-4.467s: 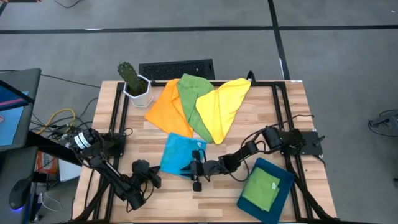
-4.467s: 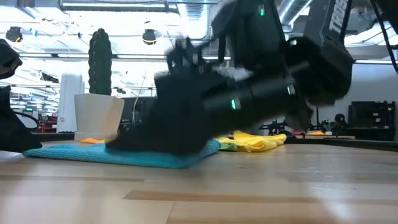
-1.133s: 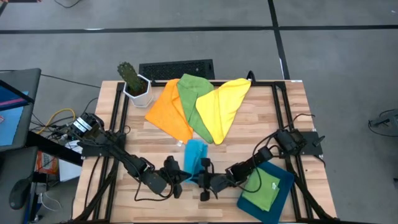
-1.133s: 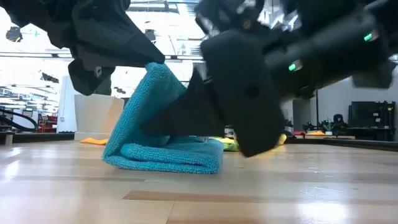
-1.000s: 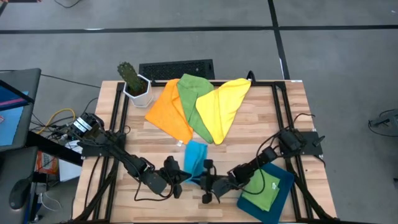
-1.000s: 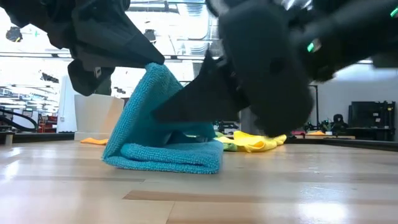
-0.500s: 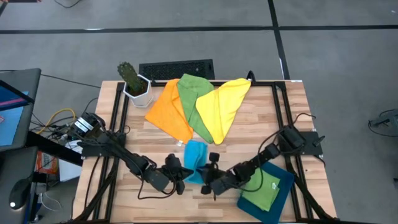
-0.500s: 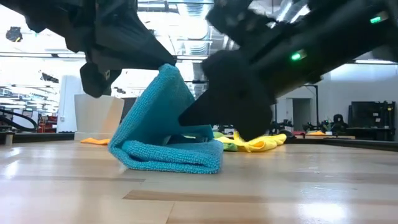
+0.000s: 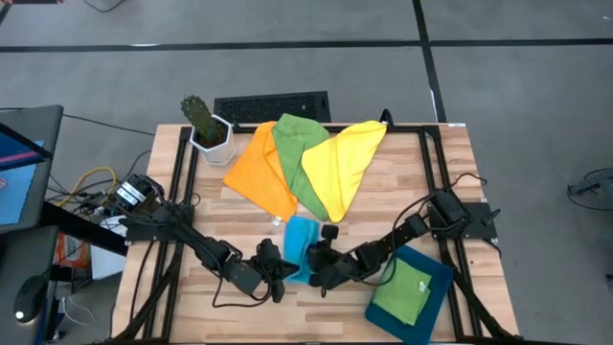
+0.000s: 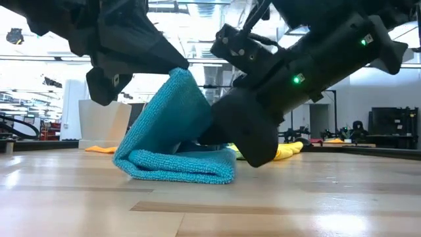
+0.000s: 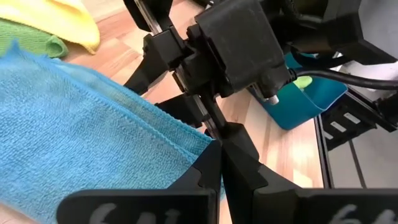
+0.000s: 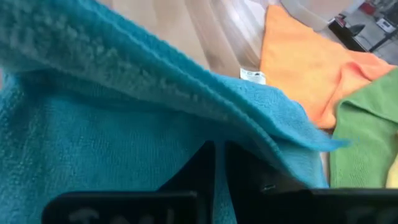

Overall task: Fold microfiber towels
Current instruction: Fold the blue microfiber towel

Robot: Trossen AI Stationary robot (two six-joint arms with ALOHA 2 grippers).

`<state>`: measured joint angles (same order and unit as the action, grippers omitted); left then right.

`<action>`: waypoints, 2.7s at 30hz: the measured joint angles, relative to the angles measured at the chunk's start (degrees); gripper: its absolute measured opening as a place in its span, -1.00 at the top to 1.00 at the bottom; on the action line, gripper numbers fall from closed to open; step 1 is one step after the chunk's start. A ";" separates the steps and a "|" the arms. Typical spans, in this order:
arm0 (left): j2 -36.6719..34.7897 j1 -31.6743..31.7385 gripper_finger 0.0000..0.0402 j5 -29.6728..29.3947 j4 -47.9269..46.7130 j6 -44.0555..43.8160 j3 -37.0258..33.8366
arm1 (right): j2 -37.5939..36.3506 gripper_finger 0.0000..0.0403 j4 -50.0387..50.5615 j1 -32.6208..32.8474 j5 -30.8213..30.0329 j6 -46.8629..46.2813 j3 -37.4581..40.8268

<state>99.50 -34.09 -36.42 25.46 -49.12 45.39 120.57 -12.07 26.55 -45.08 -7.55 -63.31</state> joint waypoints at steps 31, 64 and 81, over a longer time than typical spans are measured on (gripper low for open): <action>8.55 3.32 1.00 9.18 -1.05 4.54 8.29 | -0.52 0.70 6.20 1.59 -4.76 0.14 -0.04; 19.08 4.85 1.00 15.08 -0.85 5.17 14.85 | -8.06 0.70 13.18 5.31 -8.97 -6.78 2.41; 19.08 4.87 1.00 19.79 -1.49 6.24 15.17 | -7.72 0.85 -12.01 -0.19 10.40 -5.58 15.58</action>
<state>118.58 -29.21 -16.64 23.97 -42.88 60.55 112.86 -24.08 26.36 -34.68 -13.14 -47.72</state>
